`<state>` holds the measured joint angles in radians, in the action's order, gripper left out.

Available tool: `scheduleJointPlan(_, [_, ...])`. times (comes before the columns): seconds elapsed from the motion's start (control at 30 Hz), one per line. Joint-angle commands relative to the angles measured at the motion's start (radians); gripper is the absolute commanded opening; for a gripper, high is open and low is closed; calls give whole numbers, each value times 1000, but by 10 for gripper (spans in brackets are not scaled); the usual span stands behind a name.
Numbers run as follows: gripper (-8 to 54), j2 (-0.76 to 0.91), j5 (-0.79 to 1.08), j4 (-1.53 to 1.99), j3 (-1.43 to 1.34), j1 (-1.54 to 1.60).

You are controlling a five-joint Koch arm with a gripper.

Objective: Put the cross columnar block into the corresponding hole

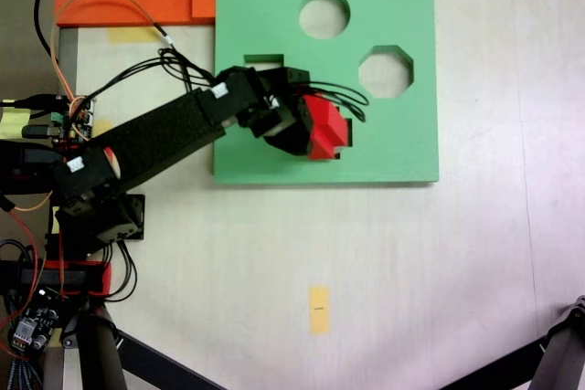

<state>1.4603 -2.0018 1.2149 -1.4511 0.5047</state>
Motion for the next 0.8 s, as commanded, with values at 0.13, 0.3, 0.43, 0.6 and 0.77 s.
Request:
scheduleJointPlan(0.13, [91,18,-23,-117,14,8])
scheduleJointPlan(0.3, [91,21,-26,-118,21,8])
scheduleJointPlan(0.43, [91,14,-28,-117,20,11])
scheduleJointPlan(0.6, [91,-2,-32,-117,9,17])
scheduleJointPlan(0.77, [91,5,-32,-110,-15,23])
